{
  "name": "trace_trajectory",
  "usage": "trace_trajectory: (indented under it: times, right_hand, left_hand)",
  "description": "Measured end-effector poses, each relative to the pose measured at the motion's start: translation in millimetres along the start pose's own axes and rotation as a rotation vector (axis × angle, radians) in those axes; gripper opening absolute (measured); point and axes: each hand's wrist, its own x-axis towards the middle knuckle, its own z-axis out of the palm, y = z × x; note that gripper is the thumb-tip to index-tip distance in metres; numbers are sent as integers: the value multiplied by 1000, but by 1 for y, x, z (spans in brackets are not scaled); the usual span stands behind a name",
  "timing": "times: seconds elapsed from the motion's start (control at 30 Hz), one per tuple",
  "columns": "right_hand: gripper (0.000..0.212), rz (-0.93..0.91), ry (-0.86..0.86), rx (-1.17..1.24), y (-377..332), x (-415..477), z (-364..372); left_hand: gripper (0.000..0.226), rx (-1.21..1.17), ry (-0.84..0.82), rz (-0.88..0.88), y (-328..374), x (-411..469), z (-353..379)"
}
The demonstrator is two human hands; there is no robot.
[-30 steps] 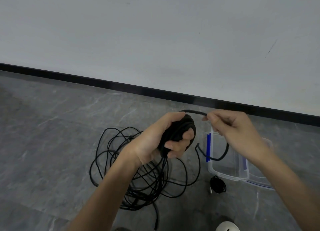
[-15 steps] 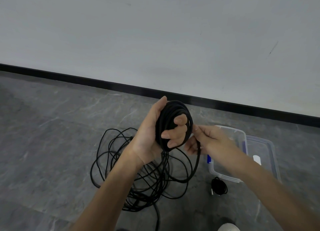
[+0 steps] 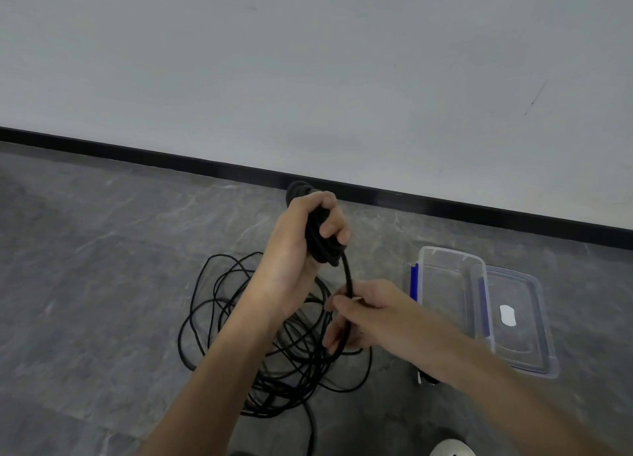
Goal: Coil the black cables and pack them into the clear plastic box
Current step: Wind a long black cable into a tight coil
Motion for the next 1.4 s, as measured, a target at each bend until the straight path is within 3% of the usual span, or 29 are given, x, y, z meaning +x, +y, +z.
trace_trajectory:
  times: [0.1, 0.3, 0.57, 0.77, 0.83, 0.93, 1.03, 1.23, 1.4]
  right_hand:
    - [20, -23, 48, 62, -2, -2, 1]
    - [18, -13, 76, 450, -4, -4, -2]
    - [13, -54, -114, 745, -11, -11, 0]
    - [32, -57, -107, 706, -10, -13, 3]
    - [33, -23, -34, 640, -8, -11, 6]
    - [32, -17, 123, 326, -3, -8, 10]
    - [36, -201, 265, -97, 0, -9, 14]
    - [32, -398, 301, -492, 4, -10, 8]
    - [24, -552, 263, -774, 9, -10, -2]
  left_hand:
    - [20, 127, 97, 73, 1, 1, -1]
    - [46, 374, 208, 230, -3, 2, 0]
    - [44, 390, 386, 253, -6, 3, 2]
    - [54, 378, 430, 259, -3, 6, -3]
    - [53, 381, 452, 265, -3, 7, -4]
    - [40, 402, 526, 261, -5, 7, -6]
    - [37, 495, 525, 238, -8, 7, -7]
    - [48, 879, 268, 177, -17, 10, -12]
    - [72, 1183, -19, -79, -27, 7, -16]
